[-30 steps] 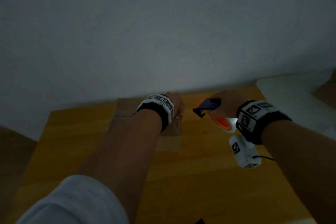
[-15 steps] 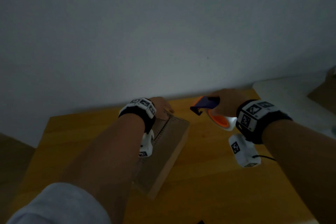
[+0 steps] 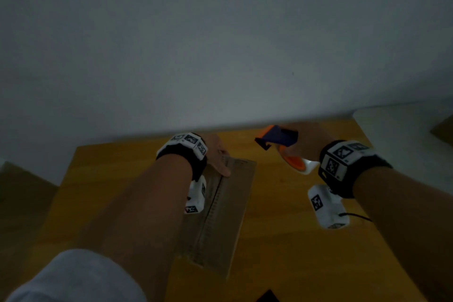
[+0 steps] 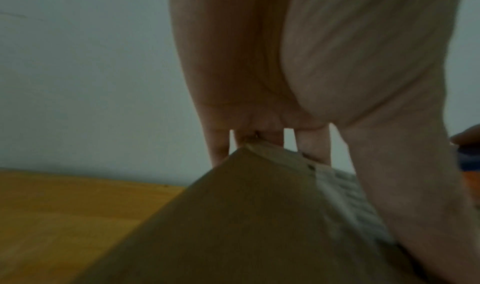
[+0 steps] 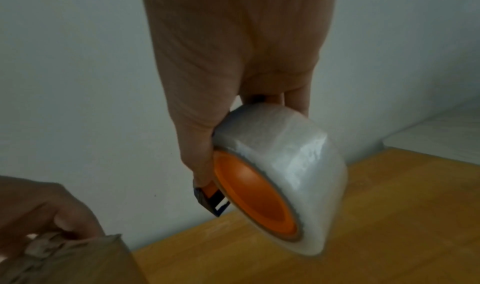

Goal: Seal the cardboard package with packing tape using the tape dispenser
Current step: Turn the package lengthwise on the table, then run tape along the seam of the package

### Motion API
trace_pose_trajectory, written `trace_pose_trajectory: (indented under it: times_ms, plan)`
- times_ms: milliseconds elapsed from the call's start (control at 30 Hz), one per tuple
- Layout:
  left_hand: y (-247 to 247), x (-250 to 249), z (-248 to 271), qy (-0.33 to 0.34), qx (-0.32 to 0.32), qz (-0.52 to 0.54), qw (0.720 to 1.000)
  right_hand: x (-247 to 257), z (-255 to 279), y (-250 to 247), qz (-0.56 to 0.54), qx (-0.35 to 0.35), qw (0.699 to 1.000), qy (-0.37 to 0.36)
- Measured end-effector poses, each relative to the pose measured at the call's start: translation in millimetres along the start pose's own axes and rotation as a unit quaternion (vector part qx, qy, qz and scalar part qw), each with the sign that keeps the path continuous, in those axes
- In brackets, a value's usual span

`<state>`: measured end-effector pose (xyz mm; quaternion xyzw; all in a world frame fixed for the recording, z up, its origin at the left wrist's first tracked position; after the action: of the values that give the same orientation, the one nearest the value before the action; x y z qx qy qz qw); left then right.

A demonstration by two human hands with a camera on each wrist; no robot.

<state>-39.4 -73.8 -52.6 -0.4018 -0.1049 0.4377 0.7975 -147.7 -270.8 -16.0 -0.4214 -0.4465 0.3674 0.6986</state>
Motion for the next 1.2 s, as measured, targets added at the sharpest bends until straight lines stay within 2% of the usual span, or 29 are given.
trace_pose_trajectory:
  times_ms: [200, 333, 433, 567, 667, 733, 800, 900, 1033, 1100, 1200]
  plan:
    - [11.0, 8.4, 0.8, -0.027, -0.045, 0.081, 0.995, -1.3, -4.3, 12.6, -0.022, 0.024, 0.999, 0.024]
    - [8.9, 4.1, 3.6, -0.032, -0.066, 0.089, 0.993, -0.1, -7.9, 15.5, -0.049, 0.019, 0.996, 0.073]
    - [8.8, 5.8, 3.4, -0.035, -0.060, 0.073, 0.995, 1.7, -9.3, 10.4, -0.065, 0.014, 0.994, 0.084]
    - [9.4, 10.0, 2.7, -0.072, -0.047, 0.031, 0.996, 5.5, -5.0, -5.8, -0.116, 0.004, 0.990, 0.082]
    - [8.7, 9.0, 7.0, -0.081, -0.012, -0.001, 0.997, 5.6, -3.8, -15.4, -0.130, -0.024, 0.989, 0.061]
    - [2.7, 5.4, 13.0, -0.062, -0.008, 0.031, 0.998, 5.5, -4.1, -20.2, -0.143, -0.031, 0.988, 0.047]
    - [-10.8, 1.9, 19.0, -0.045, -0.056, 0.129, 0.989, 7.4, -3.7, -24.6, -0.158, -0.027, 0.986, 0.034]
    - [-33.6, 0.3, 21.1, -0.033, -0.150, 0.327, 0.932, 14.8, -2.1, -31.4, -0.170, -0.031, 0.985, 0.012]
    - [-40.7, -5.7, 22.6, 0.011, -0.129, 0.581, 0.804, 25.2, -1.1, -36.3, -0.178, -0.034, 0.983, -0.026]
    - [-42.1, -6.3, 23.6, 0.035, -0.133, 0.624, 0.769, 28.5, -1.3, -38.2, -0.176, -0.041, 0.983, -0.040]
    - [-42.5, -4.7, 24.6, 0.057, -0.142, 0.661, 0.735, 30.4, -1.1, -39.7, -0.190, -0.043, 0.980, -0.049]
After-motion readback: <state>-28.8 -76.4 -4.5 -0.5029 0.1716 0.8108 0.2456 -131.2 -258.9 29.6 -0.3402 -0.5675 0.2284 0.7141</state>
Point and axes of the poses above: each hand's wrist, its own z-axis away from the middle knuckle, its own y-axis out of the palm, x = y × z, the point moved 3 cm from there along -z, towards the middle knuckle, and after that the axes turned 1 degree about -z, right-handed, at the moved point
